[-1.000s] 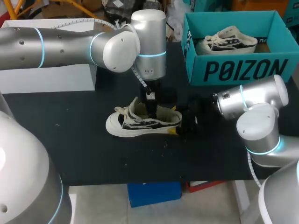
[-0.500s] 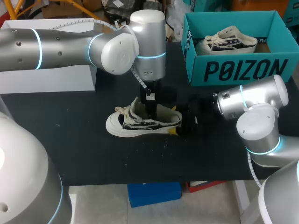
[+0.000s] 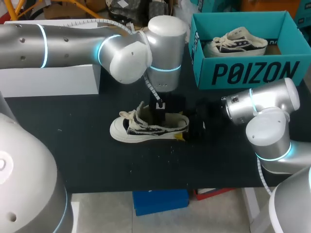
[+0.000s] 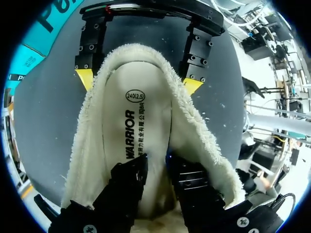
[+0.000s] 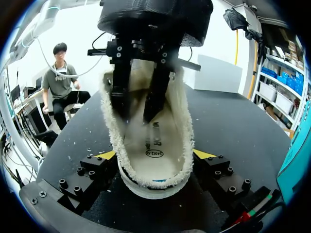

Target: Take the shoe out of the shoebox, open the shoe tongue, remove and reinsert the insole, then place the shoe into the shoebox

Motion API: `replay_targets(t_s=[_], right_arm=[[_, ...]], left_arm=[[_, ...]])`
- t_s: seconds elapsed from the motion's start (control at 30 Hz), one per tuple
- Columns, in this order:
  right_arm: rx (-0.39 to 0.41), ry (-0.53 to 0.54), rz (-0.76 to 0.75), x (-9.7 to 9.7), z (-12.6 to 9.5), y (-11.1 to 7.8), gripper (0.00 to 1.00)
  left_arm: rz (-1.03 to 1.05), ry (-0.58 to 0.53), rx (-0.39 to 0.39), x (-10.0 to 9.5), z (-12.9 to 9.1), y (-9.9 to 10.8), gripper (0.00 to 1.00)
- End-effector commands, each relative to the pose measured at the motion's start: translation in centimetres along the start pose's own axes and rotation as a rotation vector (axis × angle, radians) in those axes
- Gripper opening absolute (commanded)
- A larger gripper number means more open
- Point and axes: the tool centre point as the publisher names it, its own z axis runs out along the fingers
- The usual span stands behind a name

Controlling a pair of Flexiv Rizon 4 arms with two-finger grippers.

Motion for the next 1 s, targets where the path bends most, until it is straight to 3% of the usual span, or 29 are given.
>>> replay_targets(t_s=[0.03, 0.1, 0.4, 0.5, 1.0], right_arm=[[0.000, -0.001, 0.002, -0.2, -0.1, -0.2, 0.00], [0.000, -0.001, 0.002, -0.2, -0.1, -0.2, 0.00], [0.000, -0.001, 0.002, -0.2, -0.1, -0.2, 0.00], [0.000, -0.001, 0.002, -0.2, -0.1, -0.2, 0.00], [0.000, -0.001, 0.002, -0.2, -0.1, -0.2, 0.00]], left_arm=[[-0.041, -0.242, -0.100, 1.2, 1.3, 0.2, 0.25], [-0.036, -0.289, -0.101, 1.2, 1.7, 0.4, 0.27], [-0.022, -0.474, -0.113, 0.6, 3.0, 1.5, 0.20], [-0.019, -0.523, -0.099, 0.1, 3.3, 2.0, 0.22], [-0.019, -0.651, 0.009, -2.0, 4.0, 3.9, 0.17]])
